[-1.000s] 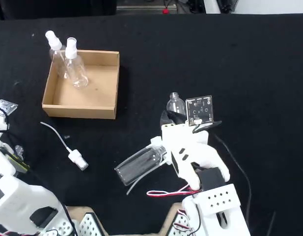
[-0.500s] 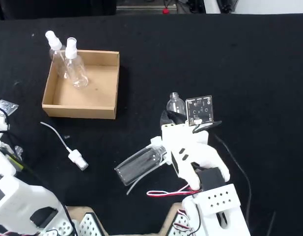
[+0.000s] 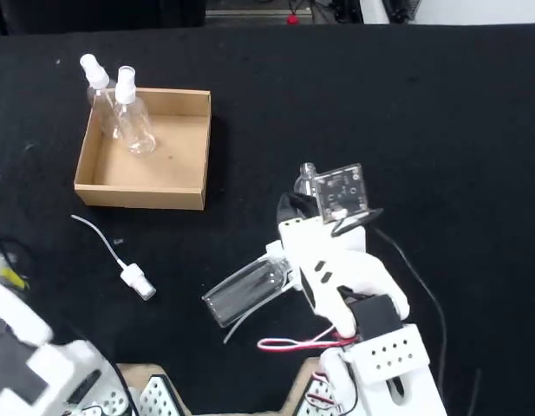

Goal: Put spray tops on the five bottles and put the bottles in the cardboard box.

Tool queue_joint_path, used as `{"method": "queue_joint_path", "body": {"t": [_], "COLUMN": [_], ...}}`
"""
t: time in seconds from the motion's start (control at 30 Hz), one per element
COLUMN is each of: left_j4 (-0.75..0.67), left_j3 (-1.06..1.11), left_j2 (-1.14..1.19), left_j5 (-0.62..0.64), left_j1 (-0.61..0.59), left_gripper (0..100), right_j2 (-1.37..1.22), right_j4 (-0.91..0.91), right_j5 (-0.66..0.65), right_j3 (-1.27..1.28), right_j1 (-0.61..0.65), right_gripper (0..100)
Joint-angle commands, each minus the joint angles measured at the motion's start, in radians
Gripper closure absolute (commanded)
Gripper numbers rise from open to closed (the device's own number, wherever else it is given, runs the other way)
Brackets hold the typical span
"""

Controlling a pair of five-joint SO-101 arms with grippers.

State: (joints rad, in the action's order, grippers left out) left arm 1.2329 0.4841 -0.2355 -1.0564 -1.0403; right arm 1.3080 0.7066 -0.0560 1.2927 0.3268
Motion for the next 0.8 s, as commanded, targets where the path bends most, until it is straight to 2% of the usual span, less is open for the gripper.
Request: {"method": "queue_joint_path", "body": {"t": [0.0,0.2,0.37,0.5,0.77], "left_j4": [-0.172,-0.273,-0.298,-0.299,-0.301], "left_j3": [0.159,0.335,0.367,0.367,0.394], "left_j2": [-0.215,-0.356,-0.404,-0.404,-0.411], "left_j5": [0.316,0.565,0.729,0.841,0.867], "left_j1": [0.001,0.001,0.001,0.002,0.036], "left_gripper": [89,89,89,89,89], "right_j2": [0.007,0.005,-0.027,-0.147,-0.522], "right_j4": [0.046,0.078,0.072,0.018,-0.089], "right_j5": [-0.063,-0.089,-0.089,-0.083,-0.075], "right_j3": [-0.104,-0.147,-0.153,-0.182,-0.309], "right_j1": [0.084,0.258,0.437,0.511,0.626], "right_gripper": [98.6,98.6,98.6,98.6,98.5]}}
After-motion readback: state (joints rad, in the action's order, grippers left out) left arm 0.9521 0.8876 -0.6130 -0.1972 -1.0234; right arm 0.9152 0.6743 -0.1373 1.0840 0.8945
